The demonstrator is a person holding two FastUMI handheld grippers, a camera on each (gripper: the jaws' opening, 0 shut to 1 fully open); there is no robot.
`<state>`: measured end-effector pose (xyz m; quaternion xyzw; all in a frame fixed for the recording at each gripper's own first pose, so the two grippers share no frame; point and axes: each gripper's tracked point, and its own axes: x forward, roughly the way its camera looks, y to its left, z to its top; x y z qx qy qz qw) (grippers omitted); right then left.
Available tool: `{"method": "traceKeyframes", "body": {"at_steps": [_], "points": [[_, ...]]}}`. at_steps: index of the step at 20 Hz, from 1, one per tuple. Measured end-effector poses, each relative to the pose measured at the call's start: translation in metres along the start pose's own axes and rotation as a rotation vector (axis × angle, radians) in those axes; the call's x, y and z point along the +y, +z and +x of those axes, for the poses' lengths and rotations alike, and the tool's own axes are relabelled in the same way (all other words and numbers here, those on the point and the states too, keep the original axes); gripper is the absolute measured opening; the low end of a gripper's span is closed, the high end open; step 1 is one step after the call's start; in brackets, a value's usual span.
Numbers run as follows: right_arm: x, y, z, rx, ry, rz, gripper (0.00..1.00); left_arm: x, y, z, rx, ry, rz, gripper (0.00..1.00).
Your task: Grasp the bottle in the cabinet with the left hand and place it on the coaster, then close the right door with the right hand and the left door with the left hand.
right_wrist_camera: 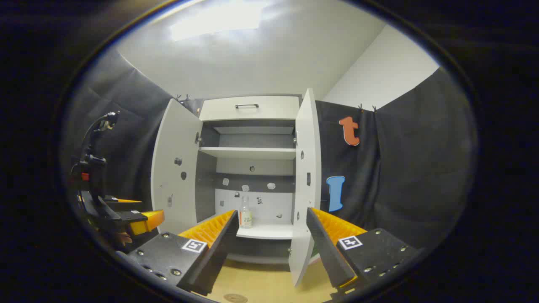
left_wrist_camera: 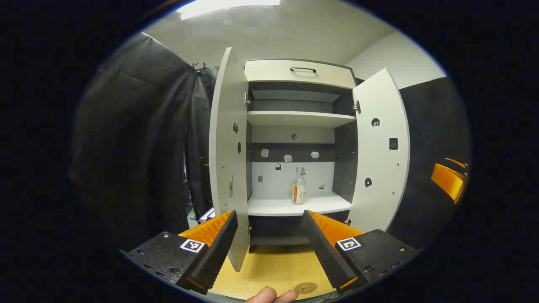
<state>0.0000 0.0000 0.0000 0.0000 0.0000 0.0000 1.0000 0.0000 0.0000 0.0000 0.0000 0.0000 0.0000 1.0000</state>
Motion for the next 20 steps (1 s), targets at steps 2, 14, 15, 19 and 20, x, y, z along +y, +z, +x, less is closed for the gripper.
{"method": "traceKeyframes", "body": {"at_steps": [2, 14, 15, 19, 20], "points": [[0.004, -0.004, -0.004, 0.003, 0.026, 0.001, 0.98, 0.001, -0.001, -0.005, 0.005, 0.008, -0.011, 1.00], [0.014, -0.012, 0.033, -0.049, 0.062, 0.050, 0.98, -0.005, 0.002, 0.039, -0.029, -0.030, 0.050, 0.98], [0.015, -0.015, 0.042, -0.046, 0.058, 0.056, 0.98, -0.008, -0.001, 0.052, -0.025, -0.043, 0.054, 0.98], [0.012, -0.029, 0.078, -0.033, 0.030, 0.055, 0.98, -0.025, -0.013, 0.116, -0.024, -0.098, 0.052, 0.98], [0.009, -0.033, 0.086, -0.028, 0.021, 0.054, 0.98, -0.032, -0.018, 0.134, -0.019, -0.109, 0.045, 0.98]]}}
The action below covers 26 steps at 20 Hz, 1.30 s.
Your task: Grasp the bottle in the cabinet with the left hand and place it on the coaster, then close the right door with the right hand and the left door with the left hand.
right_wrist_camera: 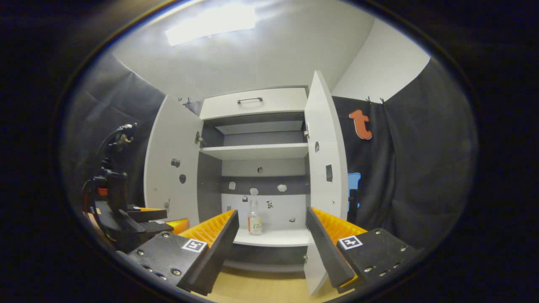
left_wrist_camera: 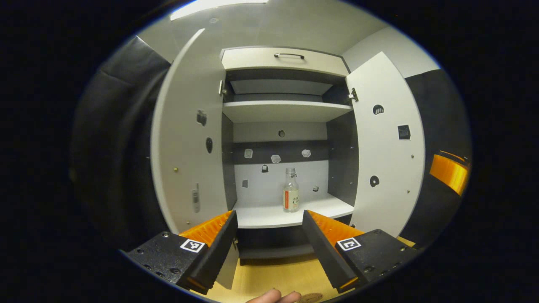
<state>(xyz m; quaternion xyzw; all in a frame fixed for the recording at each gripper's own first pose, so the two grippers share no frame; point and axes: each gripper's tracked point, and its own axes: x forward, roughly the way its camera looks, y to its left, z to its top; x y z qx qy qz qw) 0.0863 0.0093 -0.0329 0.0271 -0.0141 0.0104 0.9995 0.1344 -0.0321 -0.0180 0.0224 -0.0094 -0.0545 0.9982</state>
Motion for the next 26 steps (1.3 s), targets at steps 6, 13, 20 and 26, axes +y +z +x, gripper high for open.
{"method": "traceKeyframes", "body": {"at_steps": [6, 13, 20, 26], "points": [[-0.015, -0.016, 0.037, 0.025, -0.050, -0.033, 0.98, -0.034, -0.026, 0.127, -0.007, -0.066, -0.028, 0.98], [-0.021, -0.019, 0.052, 0.013, -0.062, -0.037, 0.98, -0.056, -0.055, 0.263, 0.011, -0.087, -0.024, 0.98], [-0.036, -0.037, 0.037, 0.067, -0.120, -0.093, 0.98, -0.058, -0.076, 0.341, 0.039, -0.044, 0.004, 0.98], [-0.040, -0.038, 0.004, 0.092, -0.136, -0.065, 0.98, -0.059, -0.065, 0.329, 0.077, -0.056, -0.023, 0.80]]}}
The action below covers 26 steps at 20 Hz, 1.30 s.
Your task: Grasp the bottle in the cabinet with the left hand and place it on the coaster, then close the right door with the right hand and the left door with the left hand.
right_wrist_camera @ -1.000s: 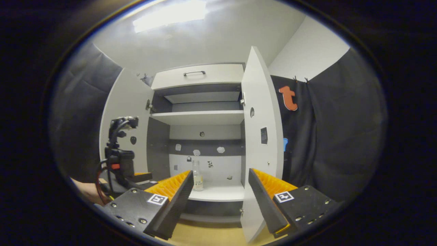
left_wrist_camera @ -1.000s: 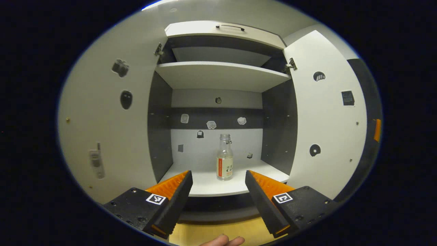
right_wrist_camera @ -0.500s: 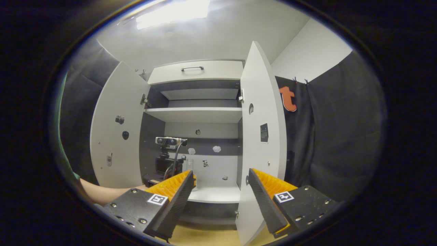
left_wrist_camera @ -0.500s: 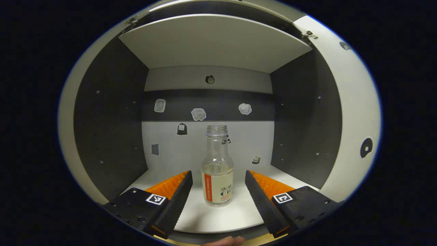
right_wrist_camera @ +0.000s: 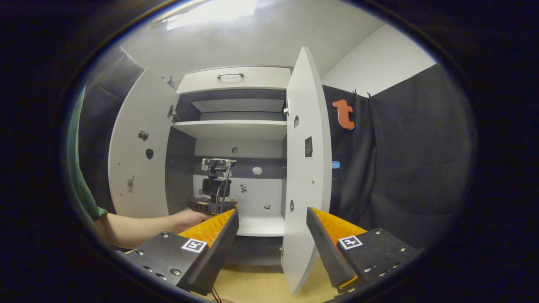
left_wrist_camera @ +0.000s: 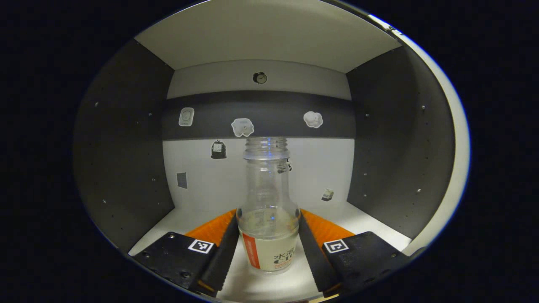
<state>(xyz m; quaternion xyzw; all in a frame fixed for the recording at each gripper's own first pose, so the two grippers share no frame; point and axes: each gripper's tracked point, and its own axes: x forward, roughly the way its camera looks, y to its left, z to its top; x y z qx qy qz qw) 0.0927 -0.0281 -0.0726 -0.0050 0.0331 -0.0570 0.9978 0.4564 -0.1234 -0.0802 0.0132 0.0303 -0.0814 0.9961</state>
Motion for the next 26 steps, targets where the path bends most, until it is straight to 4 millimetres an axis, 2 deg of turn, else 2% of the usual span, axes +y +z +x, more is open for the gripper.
{"method": "traceKeyframes", "body": {"at_steps": [3, 6, 8, 10, 13, 15, 18, 22, 25, 26], "points": [[-0.001, 0.011, -0.021, -0.014, 0.015, 0.021, 0.98, -0.002, 0.021, -0.049, -0.047, -0.008, 0.037, 0.80], [-0.001, 0.021, -0.048, -0.028, 0.040, 0.041, 0.98, -0.012, 0.028, -0.105, -0.060, -0.047, 0.061, 0.79], [-0.002, 0.024, -0.066, -0.029, 0.055, 0.039, 0.98, -0.015, 0.029, -0.144, -0.070, -0.056, 0.070, 0.79], [-0.003, 0.024, -0.082, -0.022, 0.066, 0.046, 0.98, -0.010, 0.026, -0.182, -0.079, -0.017, 0.082, 0.79], [-0.004, 0.016, -0.100, -0.010, 0.079, 0.048, 0.98, -0.015, 0.016, -0.234, -0.108, 0.002, 0.048, 0.79], [-0.009, 0.011, -0.107, -0.011, 0.081, 0.040, 1.00, -0.019, -0.003, -0.264, -0.108, -0.013, 0.034, 0.79], [-0.014, 0.003, -0.107, -0.008, 0.080, 0.064, 0.98, -0.027, -0.047, -0.296, -0.092, -0.053, 0.018, 0.80], [-0.022, -0.003, -0.097, -0.020, 0.061, 0.061, 0.98, -0.037, -0.114, -0.324, -0.064, -0.100, -0.033, 0.79], [-0.023, -0.008, -0.084, -0.035, 0.050, 0.068, 0.98, -0.049, -0.163, -0.337, -0.042, -0.138, -0.031, 0.79], [-0.022, -0.011, -0.081, -0.035, 0.051, 0.067, 0.98, -0.054, -0.189, -0.341, 0.004, -0.148, -0.033, 0.79]]}}
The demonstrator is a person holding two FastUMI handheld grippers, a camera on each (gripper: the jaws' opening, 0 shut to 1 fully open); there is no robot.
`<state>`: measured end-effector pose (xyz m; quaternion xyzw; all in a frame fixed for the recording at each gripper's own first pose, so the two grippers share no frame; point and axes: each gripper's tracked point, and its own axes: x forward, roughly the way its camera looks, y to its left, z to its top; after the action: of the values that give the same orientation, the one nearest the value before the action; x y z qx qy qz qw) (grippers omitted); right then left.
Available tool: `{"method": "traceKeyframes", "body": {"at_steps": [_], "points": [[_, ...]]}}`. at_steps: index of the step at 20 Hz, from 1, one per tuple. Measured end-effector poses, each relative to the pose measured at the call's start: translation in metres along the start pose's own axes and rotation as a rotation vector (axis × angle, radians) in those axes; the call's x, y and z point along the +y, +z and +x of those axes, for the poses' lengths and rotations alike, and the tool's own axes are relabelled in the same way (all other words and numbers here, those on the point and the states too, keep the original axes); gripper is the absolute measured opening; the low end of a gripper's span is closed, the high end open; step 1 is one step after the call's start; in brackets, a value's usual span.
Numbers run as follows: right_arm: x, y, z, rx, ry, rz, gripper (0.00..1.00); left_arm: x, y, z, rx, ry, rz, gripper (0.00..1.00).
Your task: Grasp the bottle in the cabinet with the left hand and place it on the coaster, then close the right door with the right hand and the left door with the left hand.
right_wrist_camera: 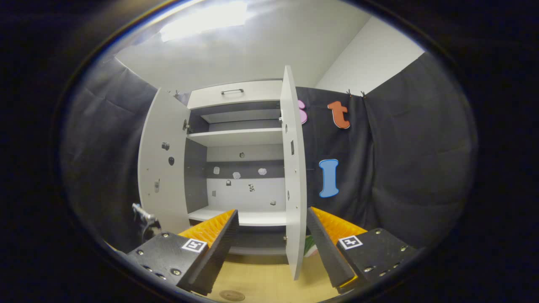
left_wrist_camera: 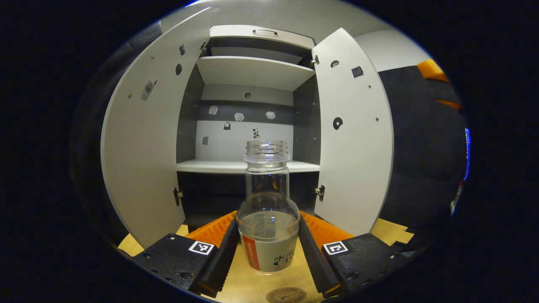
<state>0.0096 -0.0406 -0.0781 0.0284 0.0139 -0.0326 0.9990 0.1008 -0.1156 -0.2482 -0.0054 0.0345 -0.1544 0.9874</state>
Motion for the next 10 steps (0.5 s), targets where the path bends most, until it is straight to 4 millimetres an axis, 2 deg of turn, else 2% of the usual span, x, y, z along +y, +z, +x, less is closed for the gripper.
{"method": "traceKeyframes", "body": {"at_steps": [1, 3, 5, 7, 10], "points": [[0.002, -0.004, 0.004, 0.000, 0.002, 0.000, 0.98, -0.010, -0.026, -0.005, 0.044, -0.027, -0.007, 0.79], [0.008, -0.012, 0.009, -0.002, 0.016, 0.001, 0.98, -0.027, -0.062, -0.012, 0.089, -0.073, 0.006, 0.80], [0.013, -0.017, 0.014, -0.014, 0.024, 0.033, 0.94, -0.034, -0.085, -0.015, 0.092, -0.101, 0.020, 0.80], [0.019, -0.022, 0.019, -0.018, 0.039, 0.080, 1.00, -0.041, -0.111, -0.016, 0.110, -0.134, 0.030, 0.80], [0.012, -0.029, 0.030, 0.001, 0.020, 0.068, 0.98, -0.041, -0.139, -0.015, 0.127, -0.177, 0.054, 0.80]]}}
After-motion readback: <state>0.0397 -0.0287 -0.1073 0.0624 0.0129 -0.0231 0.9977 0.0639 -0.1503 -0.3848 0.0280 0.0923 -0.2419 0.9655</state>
